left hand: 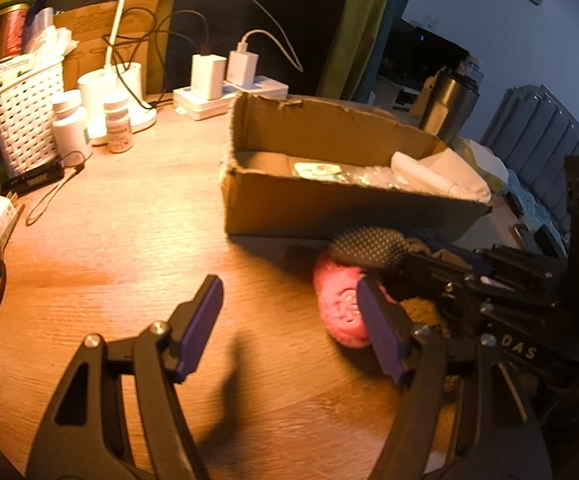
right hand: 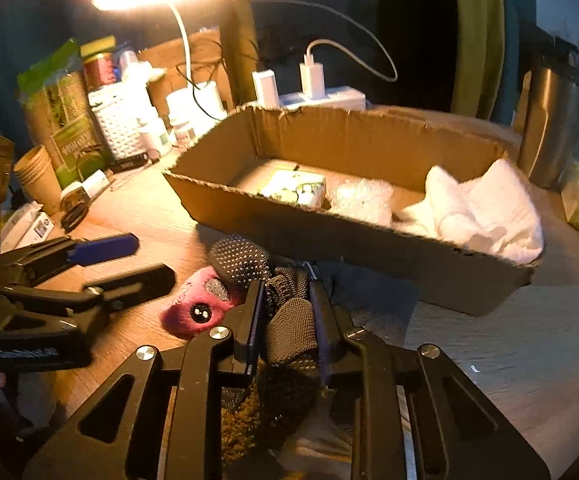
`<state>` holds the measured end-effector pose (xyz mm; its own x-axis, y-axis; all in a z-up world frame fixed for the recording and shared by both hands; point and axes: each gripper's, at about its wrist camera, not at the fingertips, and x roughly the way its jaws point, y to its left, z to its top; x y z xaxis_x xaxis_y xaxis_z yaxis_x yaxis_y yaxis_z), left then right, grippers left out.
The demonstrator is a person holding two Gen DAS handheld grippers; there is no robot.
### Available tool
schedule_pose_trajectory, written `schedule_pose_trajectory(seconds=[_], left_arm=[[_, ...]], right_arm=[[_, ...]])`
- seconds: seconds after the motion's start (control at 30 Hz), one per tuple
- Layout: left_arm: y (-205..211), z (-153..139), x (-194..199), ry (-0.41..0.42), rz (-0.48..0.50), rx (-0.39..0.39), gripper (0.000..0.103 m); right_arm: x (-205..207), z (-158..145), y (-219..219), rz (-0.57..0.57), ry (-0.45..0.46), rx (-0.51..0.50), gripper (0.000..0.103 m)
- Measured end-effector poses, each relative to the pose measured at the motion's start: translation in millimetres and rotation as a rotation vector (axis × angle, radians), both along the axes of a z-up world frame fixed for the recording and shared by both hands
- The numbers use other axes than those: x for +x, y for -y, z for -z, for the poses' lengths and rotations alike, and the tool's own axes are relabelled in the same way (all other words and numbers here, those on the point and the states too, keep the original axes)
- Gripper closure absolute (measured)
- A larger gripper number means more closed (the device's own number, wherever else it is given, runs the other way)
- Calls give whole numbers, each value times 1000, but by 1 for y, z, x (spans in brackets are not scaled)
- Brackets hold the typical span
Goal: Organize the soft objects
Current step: 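Grasp the grey sock with the right tool while the left tool grasps the pink plush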
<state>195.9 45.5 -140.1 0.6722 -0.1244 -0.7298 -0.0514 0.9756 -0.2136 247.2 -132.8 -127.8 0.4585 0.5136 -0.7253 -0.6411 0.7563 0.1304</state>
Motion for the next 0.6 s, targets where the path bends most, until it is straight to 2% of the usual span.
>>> schedule_pose_trajectory(seconds=[0.33,0.6], left_arm=[[30,2,16,-20,36,35,32],[38,18,32,-88,22,29,32]], right_arm=[[-7,-27,34,-4,74,95,79],[-8,-34,60,25,96,125,79]])
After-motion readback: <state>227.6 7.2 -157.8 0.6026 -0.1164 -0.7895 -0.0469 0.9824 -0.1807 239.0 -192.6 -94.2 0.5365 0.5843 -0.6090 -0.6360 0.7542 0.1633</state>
